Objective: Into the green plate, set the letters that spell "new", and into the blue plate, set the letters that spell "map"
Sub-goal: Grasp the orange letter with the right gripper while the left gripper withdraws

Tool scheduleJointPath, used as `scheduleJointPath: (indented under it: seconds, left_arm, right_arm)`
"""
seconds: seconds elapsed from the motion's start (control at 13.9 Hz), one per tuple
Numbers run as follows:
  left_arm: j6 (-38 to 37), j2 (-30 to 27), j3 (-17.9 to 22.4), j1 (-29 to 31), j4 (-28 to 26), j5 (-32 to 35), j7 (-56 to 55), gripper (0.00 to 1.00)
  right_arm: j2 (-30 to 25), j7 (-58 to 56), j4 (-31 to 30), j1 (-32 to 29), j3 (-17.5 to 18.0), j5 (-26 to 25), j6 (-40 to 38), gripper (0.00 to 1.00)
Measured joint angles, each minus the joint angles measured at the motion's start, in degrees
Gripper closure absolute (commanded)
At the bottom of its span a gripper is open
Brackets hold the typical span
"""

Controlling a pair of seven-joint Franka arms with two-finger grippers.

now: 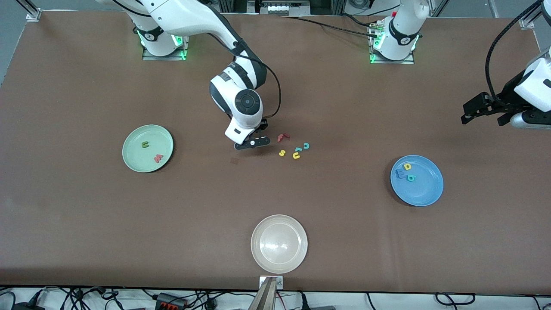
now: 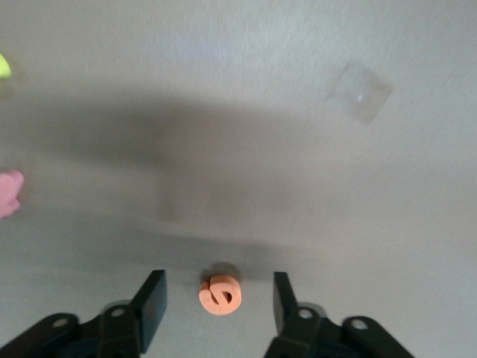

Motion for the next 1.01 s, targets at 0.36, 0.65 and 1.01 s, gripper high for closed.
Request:
scheduleJointPath:
  seconds: [0.36, 0.65, 1.01]
  left_arm:
    - [-0.83, 0.00, 0.00, -0.01, 0.11, 0.00, 0.00, 0.00]
    - [-0.93, 0.00, 0.00, -0.01, 0.11, 0.00, 0.00, 0.00]
    - [-1.03, 0.00, 0.00, -0.01, 0.13, 0.00, 0.01, 0.00]
  right_arm:
    - [-0.08, 1.91, -5.39, 0.19, 0.27, 0.00, 7.21, 0.16]
    - [-0.93, 3.23, -5.93, 0.20, 0.35, 0.02, 7.48, 0.20]
    - [-1.27, 3.78, -6.65, 0.20, 0.37, 0.03, 7.48, 0.24]
